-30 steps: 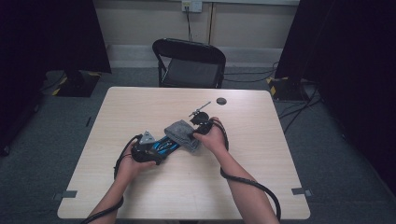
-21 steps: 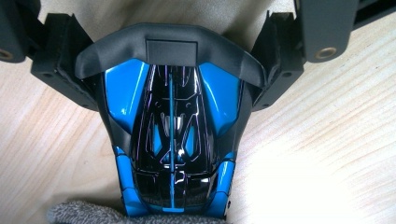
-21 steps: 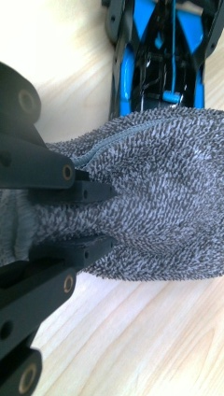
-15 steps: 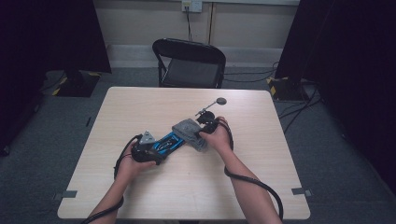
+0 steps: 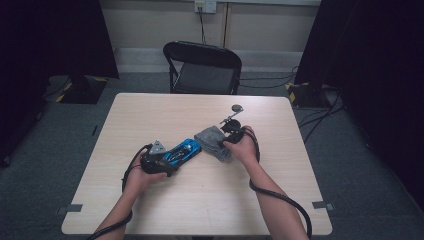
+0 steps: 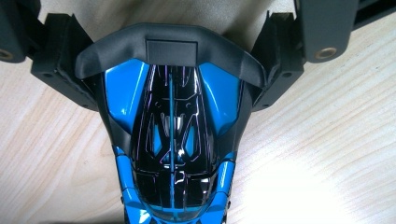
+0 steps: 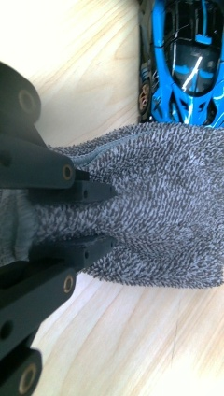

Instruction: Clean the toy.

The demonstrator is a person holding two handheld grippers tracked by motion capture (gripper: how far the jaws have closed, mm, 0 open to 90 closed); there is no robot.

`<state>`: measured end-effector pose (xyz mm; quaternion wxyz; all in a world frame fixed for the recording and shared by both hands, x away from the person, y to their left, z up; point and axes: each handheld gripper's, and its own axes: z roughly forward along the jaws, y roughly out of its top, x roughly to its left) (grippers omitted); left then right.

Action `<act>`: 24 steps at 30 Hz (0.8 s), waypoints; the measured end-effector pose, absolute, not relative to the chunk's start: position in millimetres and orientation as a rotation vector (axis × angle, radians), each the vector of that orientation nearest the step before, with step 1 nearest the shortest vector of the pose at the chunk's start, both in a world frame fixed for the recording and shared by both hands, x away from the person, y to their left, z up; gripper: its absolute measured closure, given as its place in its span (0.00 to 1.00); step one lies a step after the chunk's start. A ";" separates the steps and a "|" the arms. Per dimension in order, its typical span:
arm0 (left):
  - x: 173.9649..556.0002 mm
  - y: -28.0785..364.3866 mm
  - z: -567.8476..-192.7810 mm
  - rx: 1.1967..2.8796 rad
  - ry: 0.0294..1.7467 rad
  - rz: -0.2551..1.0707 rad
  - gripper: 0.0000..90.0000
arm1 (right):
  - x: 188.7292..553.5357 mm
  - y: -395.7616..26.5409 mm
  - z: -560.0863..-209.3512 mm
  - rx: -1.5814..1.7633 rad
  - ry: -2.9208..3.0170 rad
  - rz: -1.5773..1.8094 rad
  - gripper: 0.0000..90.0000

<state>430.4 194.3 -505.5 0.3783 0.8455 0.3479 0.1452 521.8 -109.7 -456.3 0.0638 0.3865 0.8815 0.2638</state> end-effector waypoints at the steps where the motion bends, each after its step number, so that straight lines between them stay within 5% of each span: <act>1: 430.4 194.3 -505.5 2.161 0.889 0.371 0.27 | 521.2 -111.3 -455.6 1.169 2.657 0.798 0.85; 24: 430.3 194.2 -505.6 2.160 0.889 0.372 0.27 | 497.3 -117.0 -418.5 1.099 2.607 0.946 0.85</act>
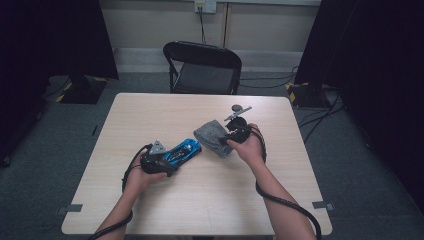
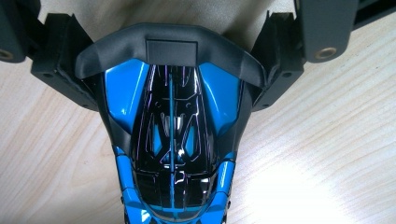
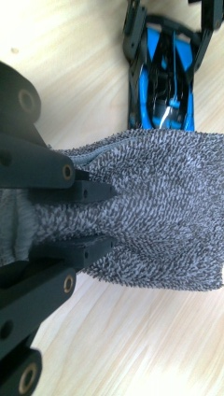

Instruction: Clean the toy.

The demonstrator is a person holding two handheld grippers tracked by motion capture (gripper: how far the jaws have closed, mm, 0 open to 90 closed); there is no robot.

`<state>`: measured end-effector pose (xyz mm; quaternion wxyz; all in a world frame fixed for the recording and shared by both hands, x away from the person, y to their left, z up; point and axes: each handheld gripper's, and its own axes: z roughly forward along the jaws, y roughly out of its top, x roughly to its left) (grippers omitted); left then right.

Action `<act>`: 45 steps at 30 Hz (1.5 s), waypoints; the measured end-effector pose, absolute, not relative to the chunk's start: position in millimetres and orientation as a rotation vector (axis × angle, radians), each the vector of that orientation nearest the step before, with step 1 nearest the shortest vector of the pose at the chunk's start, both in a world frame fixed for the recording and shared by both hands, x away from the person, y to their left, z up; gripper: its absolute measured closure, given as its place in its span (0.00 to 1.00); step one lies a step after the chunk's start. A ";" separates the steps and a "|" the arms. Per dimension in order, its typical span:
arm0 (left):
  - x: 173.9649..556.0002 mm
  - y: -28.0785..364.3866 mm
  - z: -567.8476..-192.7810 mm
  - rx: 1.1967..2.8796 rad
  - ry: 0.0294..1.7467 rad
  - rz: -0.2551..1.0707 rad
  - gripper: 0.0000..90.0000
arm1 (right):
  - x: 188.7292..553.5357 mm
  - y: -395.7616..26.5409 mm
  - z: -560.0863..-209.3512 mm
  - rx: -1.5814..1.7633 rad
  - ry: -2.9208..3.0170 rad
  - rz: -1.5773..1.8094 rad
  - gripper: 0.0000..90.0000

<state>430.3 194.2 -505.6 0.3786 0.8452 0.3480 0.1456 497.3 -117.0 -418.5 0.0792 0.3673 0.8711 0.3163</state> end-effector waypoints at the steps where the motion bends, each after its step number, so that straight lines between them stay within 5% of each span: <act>1: 430.3 194.2 -505.6 2.159 0.889 0.372 0.27 | 496.1 -114.4 -417.9 1.088 2.613 0.950 0.85; 45: 430.4 194.3 -505.5 2.161 0.889 0.371 0.27 | 457.7 -10.1 -441.1 0.761 2.832 0.934 0.84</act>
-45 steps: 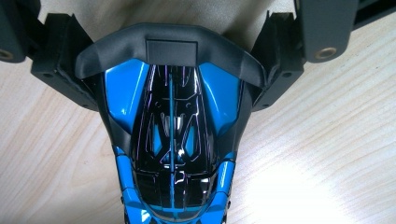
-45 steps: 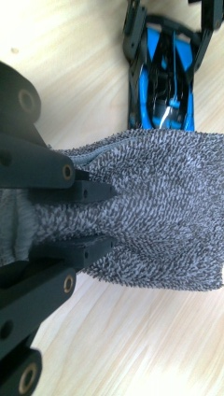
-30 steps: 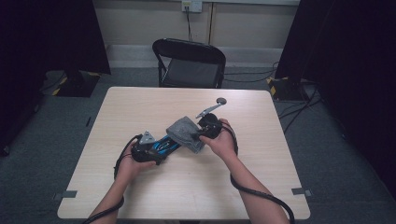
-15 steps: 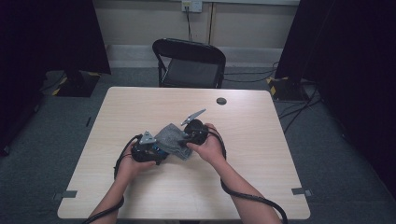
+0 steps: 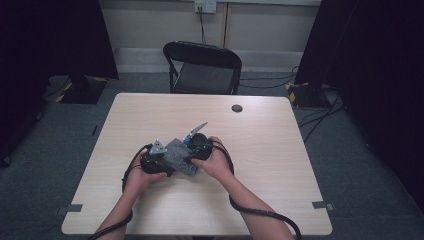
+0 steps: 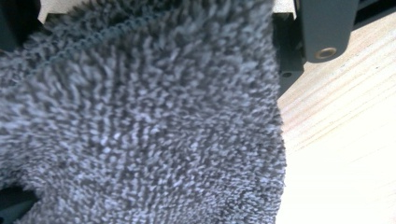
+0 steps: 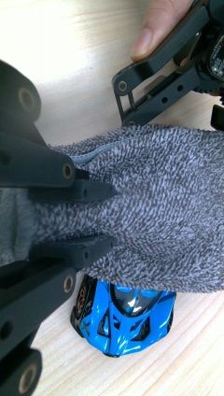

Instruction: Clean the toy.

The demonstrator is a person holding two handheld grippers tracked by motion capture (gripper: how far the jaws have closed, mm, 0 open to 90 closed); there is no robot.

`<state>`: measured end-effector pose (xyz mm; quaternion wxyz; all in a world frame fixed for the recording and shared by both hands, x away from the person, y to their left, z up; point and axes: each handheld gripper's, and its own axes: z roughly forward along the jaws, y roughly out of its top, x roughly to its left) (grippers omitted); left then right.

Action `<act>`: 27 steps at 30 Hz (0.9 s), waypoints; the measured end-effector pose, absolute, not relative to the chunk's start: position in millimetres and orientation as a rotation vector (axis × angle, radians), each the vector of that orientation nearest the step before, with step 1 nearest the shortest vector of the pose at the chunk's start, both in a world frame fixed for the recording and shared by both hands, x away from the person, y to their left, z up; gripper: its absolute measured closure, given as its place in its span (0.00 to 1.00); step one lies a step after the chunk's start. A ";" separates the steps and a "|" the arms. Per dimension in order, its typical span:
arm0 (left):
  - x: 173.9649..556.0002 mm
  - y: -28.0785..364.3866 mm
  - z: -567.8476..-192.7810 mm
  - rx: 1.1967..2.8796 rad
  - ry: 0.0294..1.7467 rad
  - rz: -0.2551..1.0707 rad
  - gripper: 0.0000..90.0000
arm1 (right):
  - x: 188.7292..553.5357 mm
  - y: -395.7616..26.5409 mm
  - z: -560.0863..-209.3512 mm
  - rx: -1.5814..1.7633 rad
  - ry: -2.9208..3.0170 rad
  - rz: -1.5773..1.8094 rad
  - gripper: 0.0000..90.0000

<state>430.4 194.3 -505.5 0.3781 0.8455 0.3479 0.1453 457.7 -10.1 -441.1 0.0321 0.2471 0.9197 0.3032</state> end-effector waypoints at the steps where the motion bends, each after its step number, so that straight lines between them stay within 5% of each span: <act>1: 430.4 194.3 -505.5 2.161 0.889 0.372 0.27 | 458.4 -10.2 -441.0 0.767 2.832 0.932 0.84; 27: 430.3 194.3 -505.5 2.161 0.889 0.372 0.27 | 475.0 -17.2 -445.0 0.847 2.822 0.890 0.84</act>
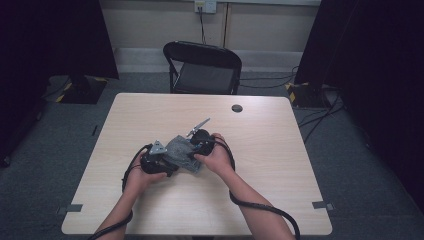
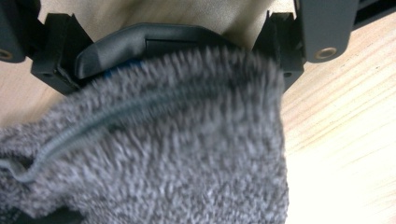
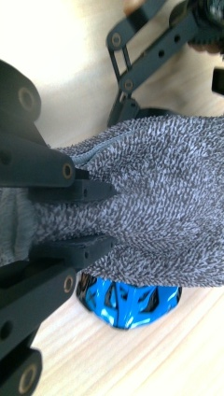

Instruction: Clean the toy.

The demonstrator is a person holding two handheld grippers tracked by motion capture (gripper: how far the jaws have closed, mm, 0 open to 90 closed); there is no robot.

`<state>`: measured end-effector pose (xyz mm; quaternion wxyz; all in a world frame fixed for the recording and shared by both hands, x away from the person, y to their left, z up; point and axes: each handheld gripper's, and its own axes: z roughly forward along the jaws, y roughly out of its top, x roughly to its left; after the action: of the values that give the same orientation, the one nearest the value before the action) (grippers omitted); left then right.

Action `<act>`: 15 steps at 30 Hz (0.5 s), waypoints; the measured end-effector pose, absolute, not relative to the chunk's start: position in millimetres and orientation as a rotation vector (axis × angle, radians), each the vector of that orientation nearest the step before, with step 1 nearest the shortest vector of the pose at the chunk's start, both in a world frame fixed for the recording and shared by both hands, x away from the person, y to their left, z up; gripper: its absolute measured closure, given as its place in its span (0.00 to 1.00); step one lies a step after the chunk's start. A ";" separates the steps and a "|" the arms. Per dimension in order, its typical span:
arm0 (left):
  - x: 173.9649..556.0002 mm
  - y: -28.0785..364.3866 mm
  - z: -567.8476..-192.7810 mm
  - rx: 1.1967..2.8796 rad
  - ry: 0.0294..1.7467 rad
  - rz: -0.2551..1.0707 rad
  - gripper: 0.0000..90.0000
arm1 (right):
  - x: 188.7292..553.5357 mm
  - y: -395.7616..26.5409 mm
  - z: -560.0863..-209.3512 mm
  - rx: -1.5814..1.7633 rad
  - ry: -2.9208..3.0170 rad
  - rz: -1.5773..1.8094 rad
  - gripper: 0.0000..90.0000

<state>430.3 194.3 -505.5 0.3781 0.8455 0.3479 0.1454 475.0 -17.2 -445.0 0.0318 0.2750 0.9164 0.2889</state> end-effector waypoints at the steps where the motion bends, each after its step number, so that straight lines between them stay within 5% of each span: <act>1: 430.4 194.3 -505.5 2.161 0.889 0.372 0.27 | 476.2 -18.4 -445.2 0.852 2.820 0.894 0.84; 15: 430.3 194.3 -505.5 2.161 0.889 0.372 0.27 | 490.5 -31.0 -448.8 0.915 2.799 0.880 0.84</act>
<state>430.3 194.3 -505.5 0.3781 0.8455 0.3479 0.1455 490.5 -31.0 -448.8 0.0343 0.2974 0.9102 0.2863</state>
